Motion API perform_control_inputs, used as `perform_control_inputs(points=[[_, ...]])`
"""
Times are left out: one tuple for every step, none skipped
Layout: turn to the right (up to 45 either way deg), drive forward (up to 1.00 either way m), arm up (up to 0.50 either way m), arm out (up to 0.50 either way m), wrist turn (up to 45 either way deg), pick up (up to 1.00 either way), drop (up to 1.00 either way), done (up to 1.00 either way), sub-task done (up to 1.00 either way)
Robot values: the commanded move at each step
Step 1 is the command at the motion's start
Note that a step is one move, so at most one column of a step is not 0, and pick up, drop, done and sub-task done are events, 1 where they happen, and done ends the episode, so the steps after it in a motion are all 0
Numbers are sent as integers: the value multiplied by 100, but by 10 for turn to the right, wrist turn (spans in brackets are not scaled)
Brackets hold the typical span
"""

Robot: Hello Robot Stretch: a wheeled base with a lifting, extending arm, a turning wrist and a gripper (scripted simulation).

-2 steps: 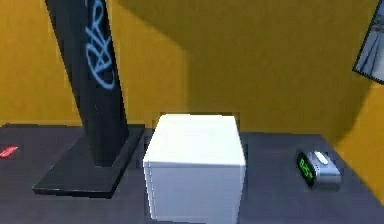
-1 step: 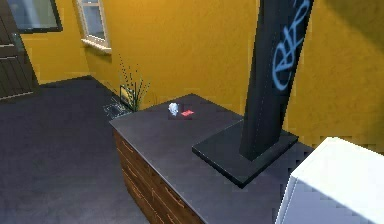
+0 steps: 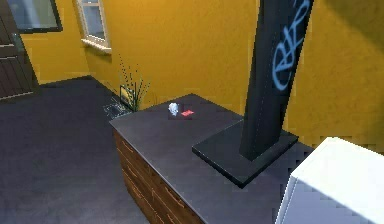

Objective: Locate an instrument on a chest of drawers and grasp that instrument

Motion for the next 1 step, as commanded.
perform_control_inputs(points=[[0, 0, 34, 0, 0, 0, 0, 0, 0]])
